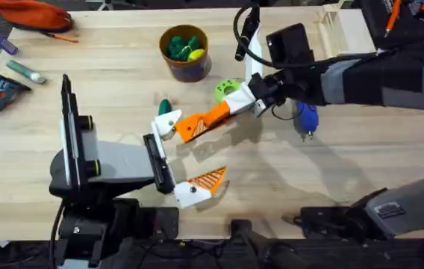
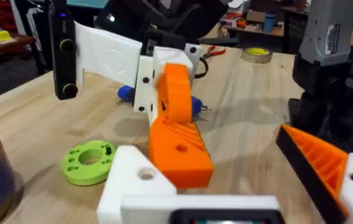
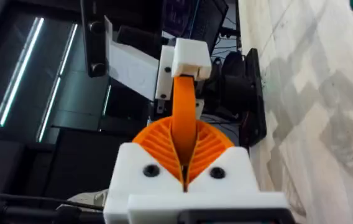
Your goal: Pick up the gripper from the table and insert it into the empty holder that is missing its gripper. Then pick up a screw, insert it into the mounting hole, and use the screwdriver to tighten it. Finally, clean up the table by picking up the vegetable and placing it into the bucket.
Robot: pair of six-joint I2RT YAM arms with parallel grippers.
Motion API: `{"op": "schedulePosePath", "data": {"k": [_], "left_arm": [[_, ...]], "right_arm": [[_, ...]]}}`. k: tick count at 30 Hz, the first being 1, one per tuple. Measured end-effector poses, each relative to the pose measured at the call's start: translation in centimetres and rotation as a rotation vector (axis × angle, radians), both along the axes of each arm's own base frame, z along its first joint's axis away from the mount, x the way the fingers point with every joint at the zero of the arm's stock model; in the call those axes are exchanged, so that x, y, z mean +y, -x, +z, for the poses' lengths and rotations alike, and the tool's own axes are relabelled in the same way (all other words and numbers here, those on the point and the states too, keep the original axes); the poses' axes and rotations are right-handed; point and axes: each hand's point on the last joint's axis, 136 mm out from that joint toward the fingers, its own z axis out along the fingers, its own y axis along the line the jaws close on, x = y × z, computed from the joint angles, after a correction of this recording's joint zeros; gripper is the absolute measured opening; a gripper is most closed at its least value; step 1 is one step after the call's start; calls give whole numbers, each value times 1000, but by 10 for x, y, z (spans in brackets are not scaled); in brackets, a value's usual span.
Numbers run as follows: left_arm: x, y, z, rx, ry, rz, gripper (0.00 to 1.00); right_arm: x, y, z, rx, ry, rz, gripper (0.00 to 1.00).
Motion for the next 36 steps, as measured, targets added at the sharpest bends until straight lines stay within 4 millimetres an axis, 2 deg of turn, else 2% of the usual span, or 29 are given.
{"op": "schedulePosePath", "data": {"k": [13,36], "left_arm": [[0,0,0,0,0,0,986],[0,0,0,0,0,0,985]], "right_arm": [[5,3,-1,44,21,17,13],[4,-6,-1,20,14,-4,13]]}}
